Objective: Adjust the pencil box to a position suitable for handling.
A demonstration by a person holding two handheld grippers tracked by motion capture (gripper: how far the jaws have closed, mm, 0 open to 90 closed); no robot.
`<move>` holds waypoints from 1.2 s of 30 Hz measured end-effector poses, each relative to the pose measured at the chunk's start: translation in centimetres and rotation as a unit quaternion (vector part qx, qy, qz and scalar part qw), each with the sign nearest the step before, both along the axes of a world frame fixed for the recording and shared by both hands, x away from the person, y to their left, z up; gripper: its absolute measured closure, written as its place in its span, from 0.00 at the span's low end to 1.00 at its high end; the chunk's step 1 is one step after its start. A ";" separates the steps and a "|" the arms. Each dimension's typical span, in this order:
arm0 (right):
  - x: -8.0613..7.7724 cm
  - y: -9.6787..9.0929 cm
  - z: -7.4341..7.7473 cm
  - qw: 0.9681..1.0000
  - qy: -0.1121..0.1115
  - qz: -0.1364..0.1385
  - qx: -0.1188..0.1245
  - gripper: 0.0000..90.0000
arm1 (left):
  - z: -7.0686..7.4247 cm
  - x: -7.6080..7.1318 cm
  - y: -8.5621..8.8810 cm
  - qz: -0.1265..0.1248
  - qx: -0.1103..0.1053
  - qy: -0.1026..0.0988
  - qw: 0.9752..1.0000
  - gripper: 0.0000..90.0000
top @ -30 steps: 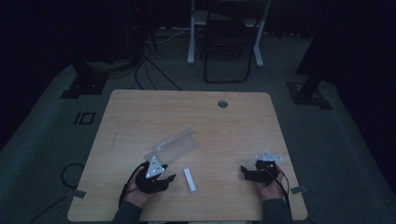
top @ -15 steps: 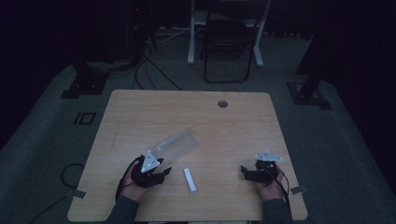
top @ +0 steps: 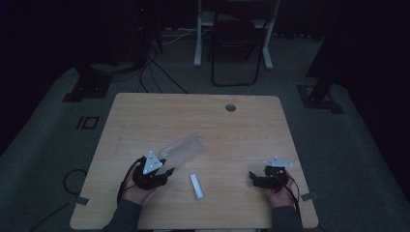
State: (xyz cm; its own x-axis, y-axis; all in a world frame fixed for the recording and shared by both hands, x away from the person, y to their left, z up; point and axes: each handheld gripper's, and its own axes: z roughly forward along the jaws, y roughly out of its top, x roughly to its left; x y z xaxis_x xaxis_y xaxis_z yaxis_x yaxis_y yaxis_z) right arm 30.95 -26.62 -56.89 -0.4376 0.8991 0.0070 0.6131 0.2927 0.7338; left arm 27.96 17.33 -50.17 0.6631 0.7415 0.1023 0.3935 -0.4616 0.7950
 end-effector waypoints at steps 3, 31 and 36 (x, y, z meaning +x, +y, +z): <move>0.0 0.0 0.0 1.000 0.000 0.000 0.000 0.15 | 0.5 0.4 0.4 0.007 -0.009 -0.006 1.000 0.58; 0.0 0.0 0.0 1.000 0.000 0.000 0.000 0.15 | -0.6 5.6 0.2 0.056 0.048 -0.005 0.997 0.68; 0.0 0.0 0.0 1.000 0.000 0.000 0.000 0.15 | -1.0 5.8 -0.2 0.046 0.058 -0.004 0.997 0.78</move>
State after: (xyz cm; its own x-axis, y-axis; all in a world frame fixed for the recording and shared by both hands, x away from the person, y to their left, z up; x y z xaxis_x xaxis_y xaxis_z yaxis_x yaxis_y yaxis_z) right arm 30.95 -26.62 -56.89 -0.4371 0.8994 0.0075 0.6133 0.2919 0.7339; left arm 33.72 17.08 -51.14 0.5915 0.7821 0.1961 0.4322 -0.5129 0.7417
